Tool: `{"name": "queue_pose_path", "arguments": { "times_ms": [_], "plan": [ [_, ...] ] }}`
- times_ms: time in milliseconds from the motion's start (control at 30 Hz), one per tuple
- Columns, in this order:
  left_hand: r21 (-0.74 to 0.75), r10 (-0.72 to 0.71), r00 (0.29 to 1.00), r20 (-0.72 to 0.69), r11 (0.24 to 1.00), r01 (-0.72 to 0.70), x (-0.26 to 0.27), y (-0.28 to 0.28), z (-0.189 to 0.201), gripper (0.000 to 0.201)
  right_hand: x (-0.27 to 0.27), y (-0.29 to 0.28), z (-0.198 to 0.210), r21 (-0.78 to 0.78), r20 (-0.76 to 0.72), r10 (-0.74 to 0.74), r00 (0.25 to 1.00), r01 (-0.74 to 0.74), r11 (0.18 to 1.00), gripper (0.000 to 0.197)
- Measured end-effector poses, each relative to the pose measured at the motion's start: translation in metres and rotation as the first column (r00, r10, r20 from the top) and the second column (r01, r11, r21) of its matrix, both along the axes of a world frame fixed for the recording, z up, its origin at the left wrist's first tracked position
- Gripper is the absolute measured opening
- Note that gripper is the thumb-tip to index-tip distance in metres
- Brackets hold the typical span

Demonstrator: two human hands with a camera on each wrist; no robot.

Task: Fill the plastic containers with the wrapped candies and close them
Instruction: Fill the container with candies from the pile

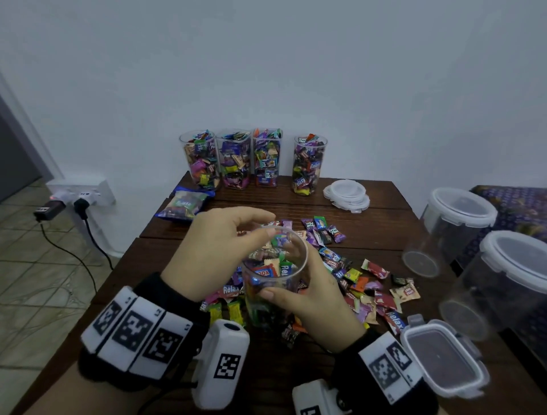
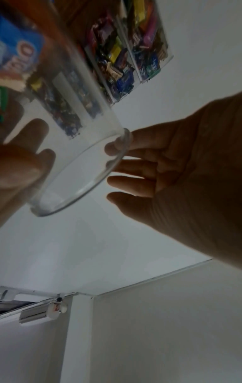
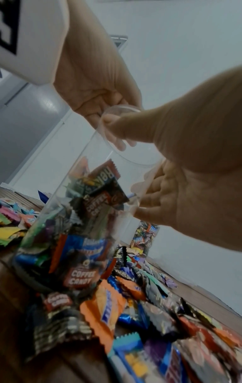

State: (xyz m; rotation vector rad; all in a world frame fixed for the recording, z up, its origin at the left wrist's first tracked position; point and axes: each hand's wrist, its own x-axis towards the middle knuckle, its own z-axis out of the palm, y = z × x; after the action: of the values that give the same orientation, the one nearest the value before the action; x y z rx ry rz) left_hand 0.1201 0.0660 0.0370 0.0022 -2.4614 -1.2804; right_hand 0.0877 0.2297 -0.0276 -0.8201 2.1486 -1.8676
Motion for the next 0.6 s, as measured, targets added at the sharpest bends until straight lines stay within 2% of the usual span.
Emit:
{"name": "queue_pose_path", "arguments": {
  "times_ms": [67, 167, 267, 333, 400, 500, 600],
  "plan": [
    [0.073, 0.036, 0.999, -0.034, 0.997, -0.033, -0.004, -0.008, 0.002, 0.014, -0.002, 0.004, 0.003, 0.074, -0.008, 0.026, 1.0, -0.026, 0.997, 0.071],
    [0.185, 0.09, 0.995, -0.042, 0.979, -0.081, -0.014, -0.027, 0.006, 0.017, -0.008, 0.012, 0.012, 0.31, -0.007, 0.133, 0.991, -0.125, 0.942, 0.072],
    [0.254, 0.121, 0.992, 0.044, 0.959, -0.128, -0.025, -0.046, 0.008, 0.016, -0.026, 0.02, 0.015, 0.599, -0.105, 0.218, 0.97, -0.113, 0.793, 0.073],
    [0.235, 0.122, 0.983, 0.141, 0.96, -0.153, -0.037, -0.055, 0.008, 0.013, -0.042, 0.024, 0.015, 0.721, -0.139, 0.23, 0.963, -0.061, 0.69, 0.074],
    [0.183, 0.128, 0.958, 0.255, 0.967, -0.178, -0.051, -0.062, 0.003, 0.011, -0.06, 0.024, 0.02, 0.764, -0.119, 0.167, 0.979, -0.017, 0.645, 0.073],
    [0.09, 0.122, 0.891, 0.436, 0.98, -0.178, -0.073, -0.07, -0.009, 0.021, -0.093, 0.021, 0.022, 0.752, -0.067, 0.022, 0.997, 0.036, 0.658, 0.073],
    [0.046, 0.119, 0.833, 0.54, 0.984, -0.17, -0.091, -0.07, -0.019, 0.031, -0.125, 0.019, 0.014, 0.779, -0.036, -0.096, 0.995, 0.088, 0.62, 0.073]
  ]
}}
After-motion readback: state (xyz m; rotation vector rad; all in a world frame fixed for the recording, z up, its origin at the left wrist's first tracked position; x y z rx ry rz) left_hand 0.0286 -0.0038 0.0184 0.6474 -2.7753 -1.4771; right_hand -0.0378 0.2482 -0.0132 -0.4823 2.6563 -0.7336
